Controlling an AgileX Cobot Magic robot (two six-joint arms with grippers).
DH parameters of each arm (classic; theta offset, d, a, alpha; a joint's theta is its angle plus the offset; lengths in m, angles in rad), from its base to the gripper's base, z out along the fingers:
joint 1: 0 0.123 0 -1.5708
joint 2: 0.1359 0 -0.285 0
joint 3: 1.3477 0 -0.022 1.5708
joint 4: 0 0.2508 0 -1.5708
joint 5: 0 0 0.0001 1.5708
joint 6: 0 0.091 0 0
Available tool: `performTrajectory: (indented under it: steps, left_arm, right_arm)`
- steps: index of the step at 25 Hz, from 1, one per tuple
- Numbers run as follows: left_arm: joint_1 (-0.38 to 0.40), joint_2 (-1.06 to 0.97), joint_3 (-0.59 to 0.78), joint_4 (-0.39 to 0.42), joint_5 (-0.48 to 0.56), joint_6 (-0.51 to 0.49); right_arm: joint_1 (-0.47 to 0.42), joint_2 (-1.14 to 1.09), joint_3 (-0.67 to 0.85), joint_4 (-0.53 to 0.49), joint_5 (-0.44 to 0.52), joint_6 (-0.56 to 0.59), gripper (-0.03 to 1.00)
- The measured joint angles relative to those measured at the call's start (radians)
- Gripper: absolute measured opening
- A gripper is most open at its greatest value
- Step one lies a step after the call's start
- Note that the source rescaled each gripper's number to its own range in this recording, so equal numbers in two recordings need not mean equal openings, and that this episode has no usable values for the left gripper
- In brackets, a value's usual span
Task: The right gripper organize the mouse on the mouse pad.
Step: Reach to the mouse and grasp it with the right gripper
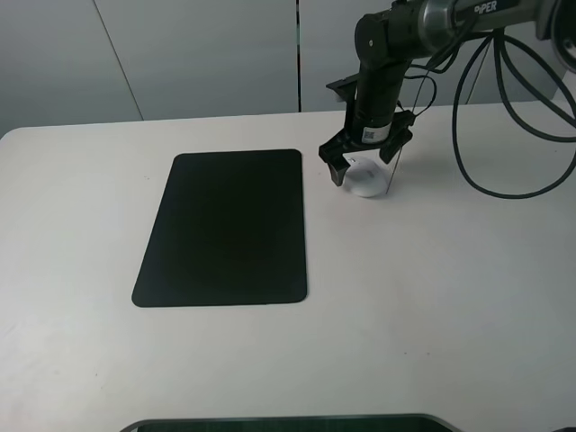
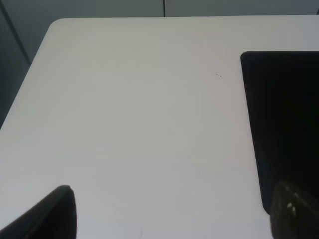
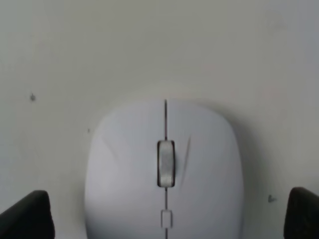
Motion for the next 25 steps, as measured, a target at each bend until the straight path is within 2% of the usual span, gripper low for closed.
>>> performTrajectory:
  steps: [21, 22, 23, 25]
  left_arm:
    - [0.000, 0.000, 0.000, 0.000, 0.000, 0.000]
    - [0.000, 0.000, 0.000, 0.000, 0.000, 0.000]
    - [0.000, 0.000, 0.000, 0.000, 0.000, 0.000]
    - [0.000, 0.000, 0.000, 0.000, 0.000, 0.000]
  right_arm:
    - [0.000, 0.025, -0.001, 0.022, 0.011, -0.021, 1.00]
    - [0.000, 0.025, -0.001, 0.022, 0.011, -0.023, 0.95]
    - [0.000, 0.025, -0.001, 0.022, 0.011, -0.023, 0.81]
    - [0.000, 0.025, -0.001, 0.022, 0.011, -0.025, 0.42]
